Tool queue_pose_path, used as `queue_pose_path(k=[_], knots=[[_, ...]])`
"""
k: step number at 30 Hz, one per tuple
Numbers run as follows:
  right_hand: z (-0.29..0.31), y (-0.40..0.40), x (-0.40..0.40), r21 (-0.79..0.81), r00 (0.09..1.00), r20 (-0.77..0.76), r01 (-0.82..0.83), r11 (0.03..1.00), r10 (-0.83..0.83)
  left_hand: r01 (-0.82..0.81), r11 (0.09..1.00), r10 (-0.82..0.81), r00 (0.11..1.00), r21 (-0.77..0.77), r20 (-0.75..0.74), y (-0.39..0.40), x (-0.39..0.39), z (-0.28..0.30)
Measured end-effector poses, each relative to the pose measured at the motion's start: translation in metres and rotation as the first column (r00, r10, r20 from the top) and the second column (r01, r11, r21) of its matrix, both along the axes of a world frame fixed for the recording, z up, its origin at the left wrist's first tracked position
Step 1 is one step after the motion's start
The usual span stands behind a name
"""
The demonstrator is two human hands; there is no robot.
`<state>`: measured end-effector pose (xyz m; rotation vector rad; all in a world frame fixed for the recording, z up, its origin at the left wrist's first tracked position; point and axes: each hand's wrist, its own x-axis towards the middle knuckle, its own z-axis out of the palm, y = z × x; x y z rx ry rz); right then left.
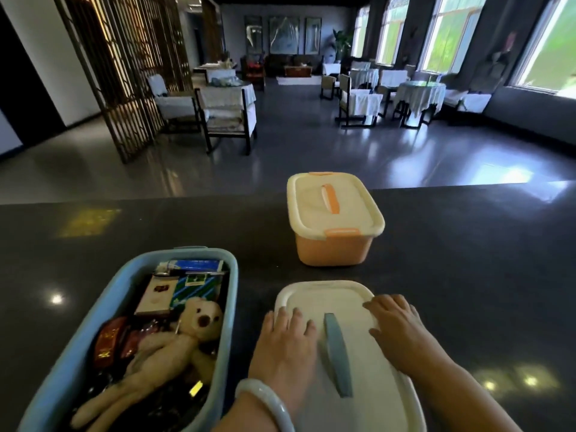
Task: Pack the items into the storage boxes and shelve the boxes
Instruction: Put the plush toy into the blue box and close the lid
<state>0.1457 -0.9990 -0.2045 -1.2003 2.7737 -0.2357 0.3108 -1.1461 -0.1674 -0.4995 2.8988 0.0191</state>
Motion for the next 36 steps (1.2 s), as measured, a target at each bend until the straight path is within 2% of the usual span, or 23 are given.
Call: queue_pose_path(k=[3,6,10,14,18,20,22,24,26,29,32,34,36], knots=[[-0.013,0.018,-0.008,0.03,0.999,0.044,0.014,0.999,-0.015,-0.14,0.99,0.142,0.987,-0.033,0.076,0.009,-0.011,-0.022],[-0.021,0.028,-0.011,0.072,0.994,0.063,0.089,0.993,-0.094,-0.315,0.946,0.324,0.935,-0.083,0.144,0.01,-0.014,-0.038],[-0.033,0.035,-0.006,0.092,0.986,0.097,0.127,0.988,-0.136,-0.426,0.904,0.427,0.896,-0.043,0.123,0.006,-0.009,-0.054],[-0.035,0.037,-0.001,0.05,0.97,0.161,0.176,0.983,-0.182,-0.533,0.824,0.54,0.841,0.194,0.019,0.006,-0.006,-0.064],[-0.038,0.038,0.002,-0.018,0.899,0.323,0.319,0.948,-0.296,-0.623,0.617,0.712,0.702,0.481,-0.004,0.003,-0.005,-0.063],[-0.038,0.04,0.004,-0.077,0.836,0.424,0.415,0.907,-0.347,-0.611,0.539,0.738,0.675,0.58,0.025,0.002,-0.003,-0.061],[-0.032,0.042,0.007,-0.188,0.752,0.551,0.535,0.823,-0.363,-0.55,0.47,0.74,0.672,0.69,0.033,0.004,-0.001,-0.056],[-0.023,0.043,0.008,-0.288,0.713,0.609,0.608,0.74,-0.349,-0.464,0.417,0.73,0.683,0.782,0.016,0.009,0.001,-0.044],[-0.013,0.041,0.008,-0.346,0.709,0.61,0.64,0.685,-0.354,-0.399,0.447,0.712,0.7,0.801,-0.049,0.014,0.001,-0.029],[0.012,0.034,0.011,-0.407,0.711,0.615,0.657,0.635,-0.342,-0.304,0.582,0.674,0.699,0.754,-0.239,0.015,0.009,0.001],[0.043,0.014,0.025,-0.42,0.699,0.658,0.65,0.634,-0.281,-0.21,0.722,0.603,0.659,0.66,-0.449,0.004,0.03,0.033],[0.062,-0.005,0.04,-0.415,0.682,0.697,0.636,0.651,-0.222,-0.194,0.754,0.593,0.614,0.628,-0.522,-0.015,0.048,0.051],[0.079,-0.026,0.058,-0.415,0.685,0.709,0.598,0.686,-0.168,-0.193,0.747,0.615,0.566,0.636,-0.55,-0.041,0.071,0.064]])
